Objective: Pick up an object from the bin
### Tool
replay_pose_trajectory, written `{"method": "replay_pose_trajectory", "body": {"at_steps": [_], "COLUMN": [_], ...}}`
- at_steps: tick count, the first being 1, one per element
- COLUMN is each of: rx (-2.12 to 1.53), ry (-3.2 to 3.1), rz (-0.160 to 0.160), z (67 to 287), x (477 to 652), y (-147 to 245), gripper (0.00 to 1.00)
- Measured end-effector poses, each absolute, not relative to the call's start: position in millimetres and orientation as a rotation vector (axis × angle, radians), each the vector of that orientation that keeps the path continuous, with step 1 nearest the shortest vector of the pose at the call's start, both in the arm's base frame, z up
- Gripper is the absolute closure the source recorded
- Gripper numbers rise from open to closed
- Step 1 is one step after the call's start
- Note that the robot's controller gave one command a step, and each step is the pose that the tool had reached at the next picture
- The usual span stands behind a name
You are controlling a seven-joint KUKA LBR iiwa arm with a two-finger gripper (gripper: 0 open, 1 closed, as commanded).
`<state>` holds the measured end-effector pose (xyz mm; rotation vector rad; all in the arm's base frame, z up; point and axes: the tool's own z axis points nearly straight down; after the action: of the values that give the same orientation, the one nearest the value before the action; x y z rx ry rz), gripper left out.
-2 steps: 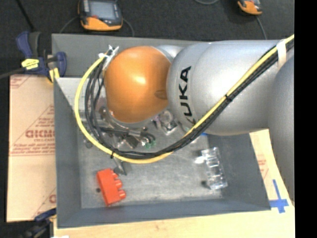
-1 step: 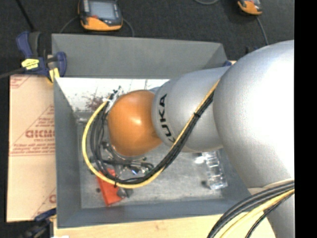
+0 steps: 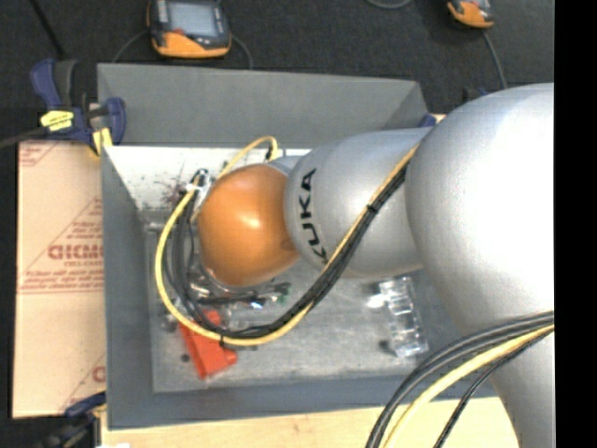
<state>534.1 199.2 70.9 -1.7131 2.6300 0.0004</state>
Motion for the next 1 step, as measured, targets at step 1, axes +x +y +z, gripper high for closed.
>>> {"method": "replay_pose_trajectory", "body": {"at_steps": [1], "rx": [-1.708], "ry": [2.630], "rz": [0.003], "z": [73.8], "x": [534.6], "y": [201.2], "gripper": [1.00]}}
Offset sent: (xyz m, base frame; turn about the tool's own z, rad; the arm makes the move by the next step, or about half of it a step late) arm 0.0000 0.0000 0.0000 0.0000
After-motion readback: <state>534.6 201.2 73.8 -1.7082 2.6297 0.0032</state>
